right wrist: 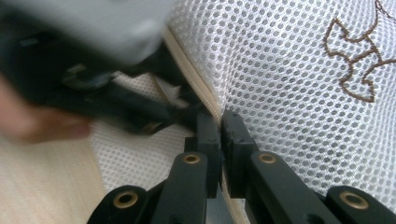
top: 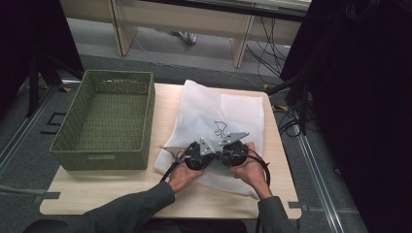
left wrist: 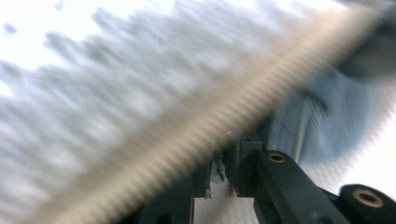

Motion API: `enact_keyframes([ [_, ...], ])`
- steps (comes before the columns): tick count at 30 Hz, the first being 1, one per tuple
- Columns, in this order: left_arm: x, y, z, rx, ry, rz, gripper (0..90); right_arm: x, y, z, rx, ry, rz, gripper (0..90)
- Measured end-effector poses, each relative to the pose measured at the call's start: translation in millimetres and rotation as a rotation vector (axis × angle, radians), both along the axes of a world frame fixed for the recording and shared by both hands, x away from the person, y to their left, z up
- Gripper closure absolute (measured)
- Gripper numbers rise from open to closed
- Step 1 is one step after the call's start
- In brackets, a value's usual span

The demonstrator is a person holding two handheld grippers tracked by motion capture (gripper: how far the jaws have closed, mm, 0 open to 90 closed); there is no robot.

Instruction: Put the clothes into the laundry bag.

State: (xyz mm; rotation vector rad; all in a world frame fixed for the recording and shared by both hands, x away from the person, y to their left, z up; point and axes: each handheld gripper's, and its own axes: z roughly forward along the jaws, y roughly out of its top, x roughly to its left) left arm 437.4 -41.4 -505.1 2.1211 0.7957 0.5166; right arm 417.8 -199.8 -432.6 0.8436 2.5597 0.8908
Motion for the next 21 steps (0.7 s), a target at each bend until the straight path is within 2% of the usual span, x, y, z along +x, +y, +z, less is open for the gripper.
enact_keyframes([
  [2,5.1,-5.6,-0.6,-0.051,-0.021,0.049,80.9,0.4,-1.2,3.0,0.026,0.003,0.011,88.1],
  [3,7.3,-5.0,-0.5,-0.013,-0.021,0.038,80.9,0.3,-1.9,5.5,0.028,0.002,0.004,88.2],
  [4,8.2,-7.5,-3.2,-0.043,-0.026,0.049,80.7,0.6,-2.8,7.1,0.024,0.01,0.005,88.2],
  [5,7.7,-7.1,-4.2,-0.029,-0.005,0.041,80.4,0.6,-3.6,7.3,0.02,0.018,0.003,88.2],
  [6,5.8,-8.6,-6.5,-0.068,0.004,0.058,79.7,0.5,-2.5,4.2,0.035,0.019,0.001,88.2],
  [8,2.0,-2.1,-3.4,-0.032,0.036,0.014,76.2,2.2,-2.8,-4.7,0.024,0.052,0.025,88.1],
  [9,-1.8,-3.3,-4.5,-0.1,0.047,0.039,73.0,0.6,0.0,-9.0,0.028,0.077,-0.01,88.1],
  [10,-4.5,-0.3,-2.6,-0.09,0.065,0.027,70.2,1.7,1.9,-13.6,0.018,0.081,-0.028,88.0],
  [11,-7.2,6.4,0.1,-0.048,0.08,-0.014,67.4,2.5,2.8,-15.8,0.01,0.086,-0.016,88.0],
  [12,-10.3,13.7,3.4,-0.012,0.06,-0.021,66.1,4.0,3.7,-17.7,-0.007,0.094,-0.001,88.0],
  [13,-16.5,19.8,4.8,-0.028,0.106,-0.045,63.2,4.9,4.7,-20.6,-0.022,0.092,0.006,88.0],
  [14,-22.1,25.7,7.8,-0.024,0.123,-0.061,59.7,6.0,5.8,-23.0,-0.026,0.105,-0.002,88.0],
  [16,-30.1,36.0,11.1,-0.016,0.15,-0.096,57.8,7.3,6.0,-28.0,-0.047,0.099,-0.018,88.0],
  [17,-34.4,40.4,11.1,-0.022,0.192,-0.127,56.2,7.8,6.5,-29.8,-0.052,0.101,-0.019,88.0],
  [18,-37.2,42.9,10.7,-0.025,0.202,-0.126,54.7,9.0,6.8,-32.2,-0.073,0.098,-0.017,87.9],
  [19,-41.3,46.6,10.7,-0.024,0.195,-0.129,54.6,11.2,6.5,-33.4,-0.083,0.084,-0.002,87.9],
  [20,-43.7,47.9,10.4,-0.025,0.205,-0.148,54.1,9.7,8.0,-33.8,-0.082,0.105,-0.032,87.9],
  [21,-43.7,47.9,10.4,-0.025,0.205,-0.148,52.2,9.7,8.0,-33.8,-0.082,0.105,-0.032,87.9],
])
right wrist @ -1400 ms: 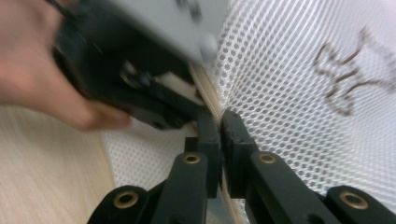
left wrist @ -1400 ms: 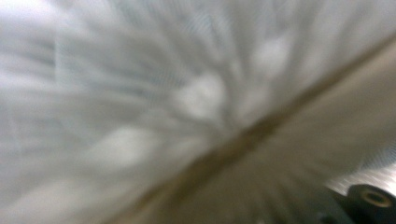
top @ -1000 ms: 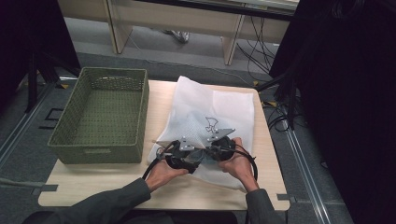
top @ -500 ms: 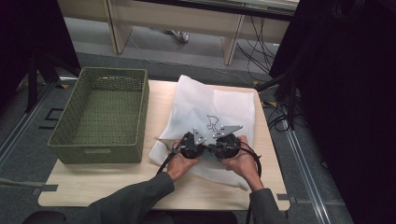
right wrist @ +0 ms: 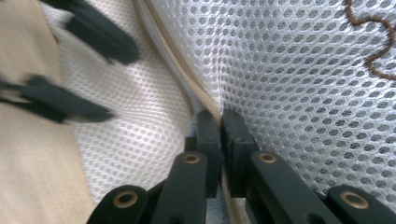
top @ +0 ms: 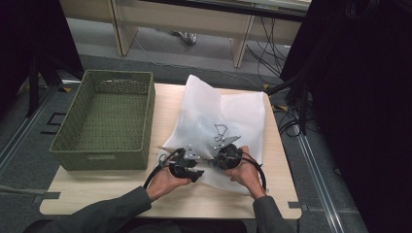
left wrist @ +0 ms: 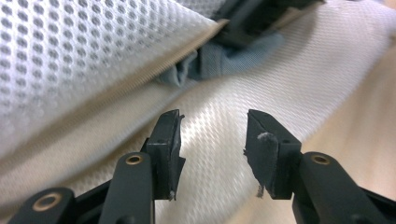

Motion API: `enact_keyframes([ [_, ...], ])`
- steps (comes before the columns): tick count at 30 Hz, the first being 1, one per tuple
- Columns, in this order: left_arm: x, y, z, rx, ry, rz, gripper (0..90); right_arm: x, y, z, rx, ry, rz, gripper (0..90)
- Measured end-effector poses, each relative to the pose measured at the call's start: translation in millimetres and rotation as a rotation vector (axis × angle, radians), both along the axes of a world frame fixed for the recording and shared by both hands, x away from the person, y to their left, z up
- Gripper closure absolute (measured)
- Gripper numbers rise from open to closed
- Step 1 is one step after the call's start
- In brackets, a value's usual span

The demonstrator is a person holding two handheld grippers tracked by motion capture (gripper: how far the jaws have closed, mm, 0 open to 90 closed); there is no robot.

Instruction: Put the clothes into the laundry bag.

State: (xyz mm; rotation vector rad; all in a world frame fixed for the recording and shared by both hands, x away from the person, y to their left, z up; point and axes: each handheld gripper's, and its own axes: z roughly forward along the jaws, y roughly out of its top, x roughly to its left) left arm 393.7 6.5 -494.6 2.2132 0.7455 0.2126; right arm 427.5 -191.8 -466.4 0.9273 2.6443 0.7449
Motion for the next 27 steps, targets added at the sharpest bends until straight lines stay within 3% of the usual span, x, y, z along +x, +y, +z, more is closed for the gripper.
enact_keyframes([
  [1,-2.9,-0.8,-1.7,0.004,0.009,-0.011,50.4,2.3,0.4,-0.7,-0.009,-0.031,0.042,87.9],
  [3,-2.0,-3.2,-3.1,0.03,0.027,-0.052,45.2,-0.2,1.5,0.7,-0.008,-0.008,0.021,87.8],
  [5,-1.2,-6.5,-8.0,0.046,0.023,-0.091,43.8,1.8,0.7,-0.4,-0.015,-0.028,0.05,87.7],
  [6,0.5,-5.4,-8.3,0.102,0.012,-0.14,50.2,2.1,0.4,-0.9,-0.015,-0.029,0.048,87.7],
  [7,-1.4,-7.8,-11.7,0.106,-0.019,-0.144,58.2,1.1,1.2,-0.9,-0.011,-0.014,0.027,87.7],
  [8,-2.7,-10.4,-13.3,0.103,-0.075,-0.142,65.4,1.5,1.5,-2.2,-0.011,-0.017,0.026,87.8],
  [10,-0.2,-10.1,-12.5,0.103,-0.047,-0.145,79.0,3.5,1.6,-5.0,-0.034,-0.018,0.036,87.8],
  [11,2.0,-7.5,-11.5,0.127,-0.05,-0.174,81.7,5.2,2.1,-7.0,-0.047,-0.035,0.039,87.8],
  [12,0.0,-8.3,-14.3,0.073,-0.039,-0.142,83.1,5.3,2.8,-7.2,-0.05,-0.021,0.023,87.9],
  [13,-0.7,-6.8,-13.4,0.09,-0.045,-0.164,84.2,8.8,2.6,-9.1,-0.063,-0.04,0.029,88.0],
  [16,-9.1,-7.3,-13.4,0.104,-0.068,-0.161,85.5,15.6,2.5,-12.6,-0.079,-0.046,0.004,88.3],
  [18,-9.7,-5.3,-11.4,0.128,-0.062,-0.187,86.1,22.3,1.8,-14.4,-0.099,-0.085,0.013,88.4],
  [19,-13.1,-6.8,-14.0,0.085,-0.047,-0.147,86.2,23.8,2.6,-14.7,-0.106,-0.083,-0.013,88.4],
  [20,-13.5,-4.5,-11.7,0.122,-0.045,-0.19,86.3,27.6,2.5,-14.1,-0.133,-0.109,-0.012,88.5],
  [21,-16.5,-5.3,-11.7,0.116,-0.04,-0.188,86.3,31.9,2.3,-14.2,-0.159,-0.133,-0.014,88.5],
  [22,-21.3,-7.1,-13.0,0.093,-0.041,-0.17,86.3,34.1,2.6,-14.7,-0.163,-0.131,-0.056,88.5],
  [23,-23.2,-7.0,-12.6,0.101,-0.042,-0.178,86.2,40.3,0.2,-15.2,-0.169,-0.146,-0.061,88.5],
  [24,-24.1,-6.6,-11.9,0.117,-0.044,-0.197,86.2,44.6,-1.5,-16.0,-0.171,-0.166,-0.063,88.5],
  [25,-24.3,-7.9,-12.5,0.095,-0.034,-0.179,85.8,48.9,-4.1,-16.5,-0.159,-0.162,-0.09,88.4],
  [27,-21.3,-6.8,-12.2,0.108,-0.03,-0.196,84.5,52.8,-6.9,-15.8,-0.121,-0.129,-0.072,88.4],
])
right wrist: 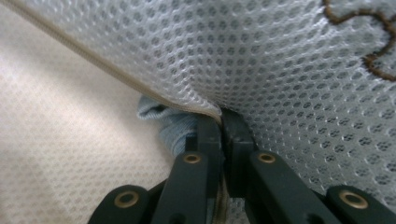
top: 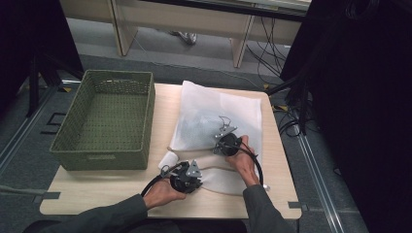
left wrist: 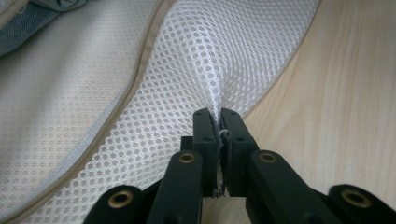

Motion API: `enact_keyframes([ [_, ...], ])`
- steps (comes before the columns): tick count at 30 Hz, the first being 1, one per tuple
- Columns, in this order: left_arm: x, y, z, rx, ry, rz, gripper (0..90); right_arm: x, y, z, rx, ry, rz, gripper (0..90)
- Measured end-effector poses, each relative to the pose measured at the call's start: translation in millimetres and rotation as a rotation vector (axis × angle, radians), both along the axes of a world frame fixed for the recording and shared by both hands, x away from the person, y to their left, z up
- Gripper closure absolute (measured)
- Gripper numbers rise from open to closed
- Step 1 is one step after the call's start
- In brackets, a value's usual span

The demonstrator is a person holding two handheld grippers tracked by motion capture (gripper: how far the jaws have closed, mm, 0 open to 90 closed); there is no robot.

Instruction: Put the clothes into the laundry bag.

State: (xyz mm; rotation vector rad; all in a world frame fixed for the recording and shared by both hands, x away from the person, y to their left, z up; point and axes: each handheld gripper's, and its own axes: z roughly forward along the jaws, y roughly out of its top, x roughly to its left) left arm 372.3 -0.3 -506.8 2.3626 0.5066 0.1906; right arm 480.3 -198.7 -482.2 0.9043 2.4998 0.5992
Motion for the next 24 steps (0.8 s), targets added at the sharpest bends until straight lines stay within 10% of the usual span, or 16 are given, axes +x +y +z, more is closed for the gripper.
enact_keyframes([
  [8,-2.2,-3.2,-0.8,-0.022,0.002,0.022,79.4,-17.6,-7.4,15.0,0.105,0.029,0.076,85.0],
  [18,-0.4,-2.4,0.8,0.012,-0.006,0.006,81.7,-58.9,4.6,48.2,0.089,0.001,0.138,87.9],
  [24,-0.9,-4.2,0.5,0.002,-0.017,0.02,82.1,-64.0,11.8,26.1,-0.003,0.064,0.184,87.9],
])
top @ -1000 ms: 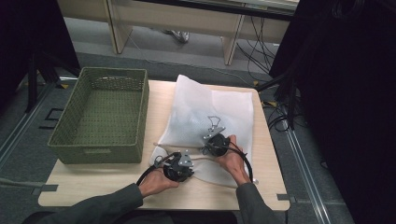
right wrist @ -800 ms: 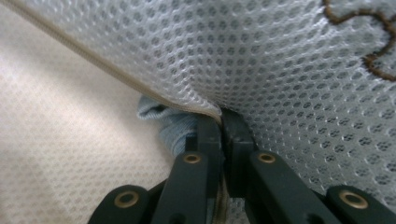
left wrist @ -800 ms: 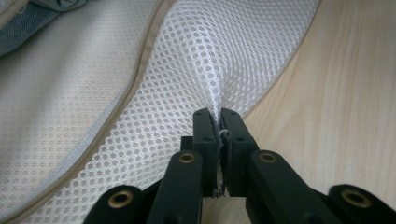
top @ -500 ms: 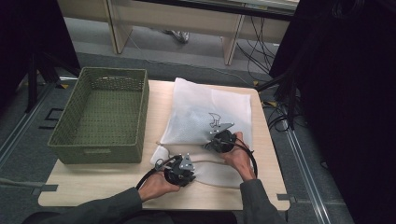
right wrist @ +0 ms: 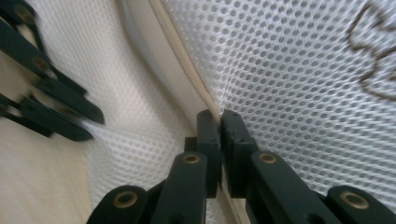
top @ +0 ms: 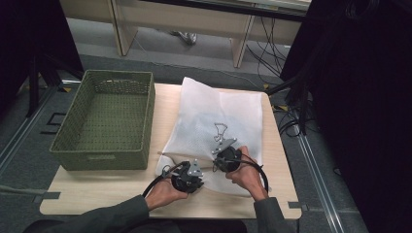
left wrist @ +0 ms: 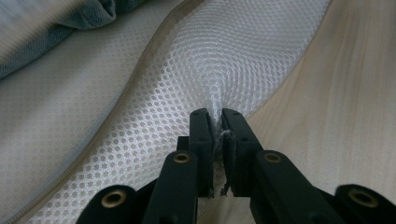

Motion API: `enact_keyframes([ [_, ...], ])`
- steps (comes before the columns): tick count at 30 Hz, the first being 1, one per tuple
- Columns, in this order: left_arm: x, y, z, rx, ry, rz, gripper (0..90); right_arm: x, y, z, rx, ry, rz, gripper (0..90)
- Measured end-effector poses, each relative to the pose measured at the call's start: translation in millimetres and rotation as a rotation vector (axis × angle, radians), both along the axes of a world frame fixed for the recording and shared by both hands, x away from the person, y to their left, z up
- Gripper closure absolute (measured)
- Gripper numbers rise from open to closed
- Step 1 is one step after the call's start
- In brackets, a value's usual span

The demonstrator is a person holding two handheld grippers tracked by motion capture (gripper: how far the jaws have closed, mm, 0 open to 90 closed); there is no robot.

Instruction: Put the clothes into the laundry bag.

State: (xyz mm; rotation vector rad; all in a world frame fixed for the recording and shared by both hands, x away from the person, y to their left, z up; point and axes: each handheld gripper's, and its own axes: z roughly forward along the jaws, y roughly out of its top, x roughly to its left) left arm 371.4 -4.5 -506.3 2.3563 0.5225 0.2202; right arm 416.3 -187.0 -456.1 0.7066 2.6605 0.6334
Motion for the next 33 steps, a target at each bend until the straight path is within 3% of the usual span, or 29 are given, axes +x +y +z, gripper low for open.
enact_keyframes([
  [2,-1.4,-2.5,-1.2,-0.027,0.004,0.023,82.2,0.3,1.9,-7.0,-0.004,0.042,-0.033,87.8],
  [4,-2.7,-5.4,-0.7,-0.038,0.009,0.04,82.5,3.1,1.9,-9.4,-0.014,0.048,-0.019,87.8],
  [5,-2.6,-8.4,-0.7,-0.041,0.007,0.032,82.6,1.6,1.8,-10.1,-0.014,0.044,-0.043,87.8],
  [7,-2.9,-13.9,-1.1,-0.047,0.01,0.034,82.7,4.4,-1.6,-10.9,-0.02,0.039,-0.029,87.7],
  [11,-3.8,-23.0,-1.9,-0.059,0.014,0.025,81.0,6.6,-13.0,-9.9,-0.006,0.026,-0.054,87.3],
  [13,-4.2,-22.7,-1.4,-0.076,0.032,0.032,75.9,5.8,-16.4,-8.0,0.012,0.022,-0.061,86.7],
  [14,-4.2,-20.7,0.7,-0.1,0.055,0.021,71.9,6.9,-18.2,-7.3,0.018,0.005,-0.042,86.4],
  [16,-5.1,-17.7,5.4,-0.143,0.074,0.033,63.4,4.2,-20.0,-5.0,0.028,0.016,-0.053,85.1],
  [17,-6.6,-14.2,11.0,-0.153,0.086,0.034,59.5,5.0,-21.2,-4.2,0.028,-0.005,-0.037,84.3],
  [19,-8.5,-5.8,20.0,-0.156,0.079,0.026,50.5,2.2,-23.4,-3.0,0.064,0.0,-0.088,80.2],
  [22,-12.1,5.1,28.7,-0.155,0.068,0.029,43.1,-1.0,-25.6,-0.8,0.091,-0.006,-0.081,75.9],
  [23,-15.6,17.8,36.7,-0.156,0.038,0.02,41.8,-3.2,-25.7,0.0,0.102,-0.021,-0.091,72.8],
  [24,-17.7,21.2,38.5,-0.182,0.031,0.035,40.4,-3.5,-26.3,1.5,0.106,-0.029,-0.084,70.1],
  [25,-17.3,28.7,42.1,-0.156,0.012,0.03,39.2,-6.6,-26.3,3.8,0.124,-0.013,-0.111,68.8],
  [26,-18.0,35.9,45.8,-0.161,-0.002,0.049,37.8,-7.3,-27.5,5.8,0.137,-0.024,-0.098,67.6],
  [27,-18.2,41.6,48.6,-0.177,-0.001,0.069,35.7,-10.9,-27.8,7.9,0.165,-0.028,-0.12,65.0],
  [28,-17.9,47.6,51.6,-0.189,-0.002,0.068,34.6,-10.7,-29.7,10.0,0.176,-0.049,-0.093,62.9],
  [29,-17.3,51.8,53.7,-0.193,-0.01,0.063,34.1,-14.0,-30.3,13.1,0.199,-0.044,-0.124,60.9],
  [30,-18.5,56.2,55.5,-0.21,-0.001,0.085,33.8,-12.2,-31.6,13.5,0.212,-0.076,-0.091,59.5],
  [33,-19.5,70.1,61.2,-0.226,-0.016,0.109,31.9,-18.8,-35.5,20.6,0.246,-0.064,-0.126,55.7],
])
